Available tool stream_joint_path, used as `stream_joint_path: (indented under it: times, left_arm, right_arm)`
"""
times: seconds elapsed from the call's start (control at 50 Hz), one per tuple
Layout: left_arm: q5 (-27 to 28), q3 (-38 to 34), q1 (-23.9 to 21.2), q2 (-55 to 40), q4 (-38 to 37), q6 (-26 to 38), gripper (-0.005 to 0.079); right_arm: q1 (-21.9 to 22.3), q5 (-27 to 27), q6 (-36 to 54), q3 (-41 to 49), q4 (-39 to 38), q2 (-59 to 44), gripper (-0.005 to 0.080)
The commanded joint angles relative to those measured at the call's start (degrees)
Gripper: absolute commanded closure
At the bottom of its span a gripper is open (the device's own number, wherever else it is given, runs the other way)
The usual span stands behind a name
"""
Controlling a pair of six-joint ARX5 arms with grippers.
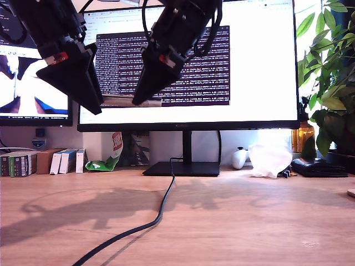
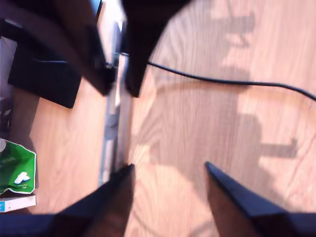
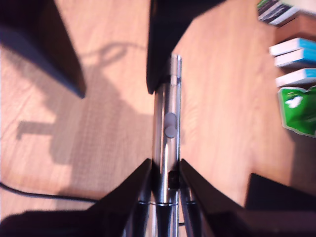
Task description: Pick the metallic laser pointer with your right arm, pass it to your left arm, then place it down to the left side of the table
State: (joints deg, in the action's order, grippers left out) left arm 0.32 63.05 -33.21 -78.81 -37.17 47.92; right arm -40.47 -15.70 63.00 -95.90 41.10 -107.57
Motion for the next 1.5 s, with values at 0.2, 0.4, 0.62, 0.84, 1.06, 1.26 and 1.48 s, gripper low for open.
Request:
stream_joint_path:
  times: [0.2, 0.4, 0.62, 0.84, 1.06, 1.26, 1.48]
  left_arm:
    - [-1.0, -0.1, -2.6, -0.5, 0.9, -0.2, 0.0323]
    - [-1.0, 1.4, -4.5, 1.1, 0.5, -0.5, 0.0323]
    - [-4.1, 4.4, -5.0, 2.4, 0.1, -0.3, 0.0324]
    - [-4.7, 5.0, -3.9, 2.4, 1.0, 0.2, 0.0324]
    - [-3.6, 5.0, -3.1, 2.3, -0.6, 0.2, 0.0324]
    - [-0.7, 5.0, -2.6, 2.2, -1.7, 0.1, 0.0324]
    - [0.3, 4.9, -2.4, 1.9, -2.8, 0.1, 0.0324]
  right_arm:
    - [1.6, -1.1, -0.3, -0.5, 0.5, 1.0, 0.0762]
    - [4.3, -1.2, -0.7, -0.5, 1.2, 1.0, 0.0762]
    - [5.6, -1.3, -1.6, -0.5, 3.1, 1.0, 0.0762]
    - [5.3, -2.7, -1.6, -0.5, 4.9, 1.0, 0.0762]
    - [3.3, -3.8, -1.6, -0.5, 4.8, 1.0, 0.0762]
    - [1.7, -3.5, -1.5, -0.5, 3.6, 1.0, 0.0762]
    - [1.5, -2.1, -1.6, -0.6, 3.4, 1.0, 0.0762]
